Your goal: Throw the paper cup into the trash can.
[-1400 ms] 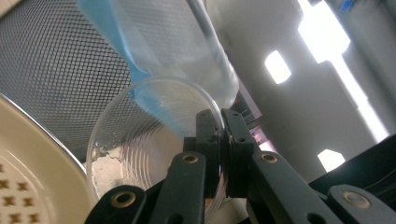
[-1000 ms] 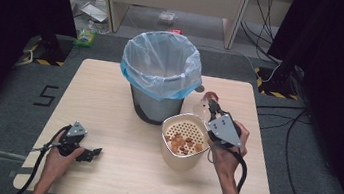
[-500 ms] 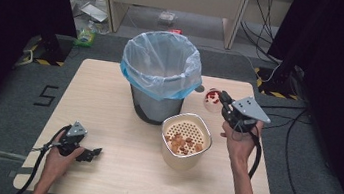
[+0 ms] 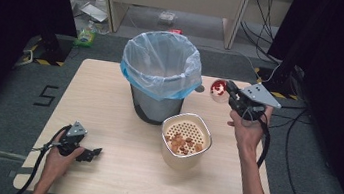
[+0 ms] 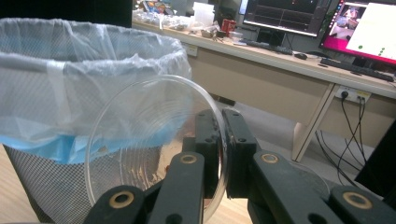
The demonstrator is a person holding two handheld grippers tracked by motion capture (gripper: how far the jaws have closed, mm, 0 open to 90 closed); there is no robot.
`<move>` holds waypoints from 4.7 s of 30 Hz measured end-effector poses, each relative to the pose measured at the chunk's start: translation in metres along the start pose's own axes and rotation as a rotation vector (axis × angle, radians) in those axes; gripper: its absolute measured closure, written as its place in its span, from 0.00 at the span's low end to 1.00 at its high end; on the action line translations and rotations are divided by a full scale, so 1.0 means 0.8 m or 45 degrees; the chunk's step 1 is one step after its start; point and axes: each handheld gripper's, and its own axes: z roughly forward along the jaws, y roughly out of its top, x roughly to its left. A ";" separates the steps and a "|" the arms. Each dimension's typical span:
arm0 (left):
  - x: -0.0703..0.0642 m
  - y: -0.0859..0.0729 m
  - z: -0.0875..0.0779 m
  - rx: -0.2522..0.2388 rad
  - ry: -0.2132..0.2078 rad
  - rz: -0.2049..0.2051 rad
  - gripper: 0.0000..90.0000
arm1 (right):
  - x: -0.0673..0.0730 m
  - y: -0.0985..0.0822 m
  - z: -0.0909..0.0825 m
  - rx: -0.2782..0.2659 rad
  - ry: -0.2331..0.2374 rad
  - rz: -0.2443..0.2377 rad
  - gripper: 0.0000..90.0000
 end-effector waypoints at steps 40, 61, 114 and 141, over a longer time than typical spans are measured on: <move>0.000 0.000 0.000 -0.002 0.001 0.002 0.00 | 0.048 0.142 0.078 -0.048 0.158 -0.025 0.95; 0.000 0.000 0.000 -0.002 0.000 0.004 0.00 | 0.099 0.149 0.147 0.045 0.228 -0.033 0.75; 0.000 0.000 0.000 -0.001 0.001 0.005 0.00 | -0.024 -0.103 -0.031 0.414 0.043 0.080 0.44; -0.001 0.000 0.000 -0.002 0.002 0.005 0.00 | 0.008 -0.226 -0.039 0.630 0.070 0.136 0.39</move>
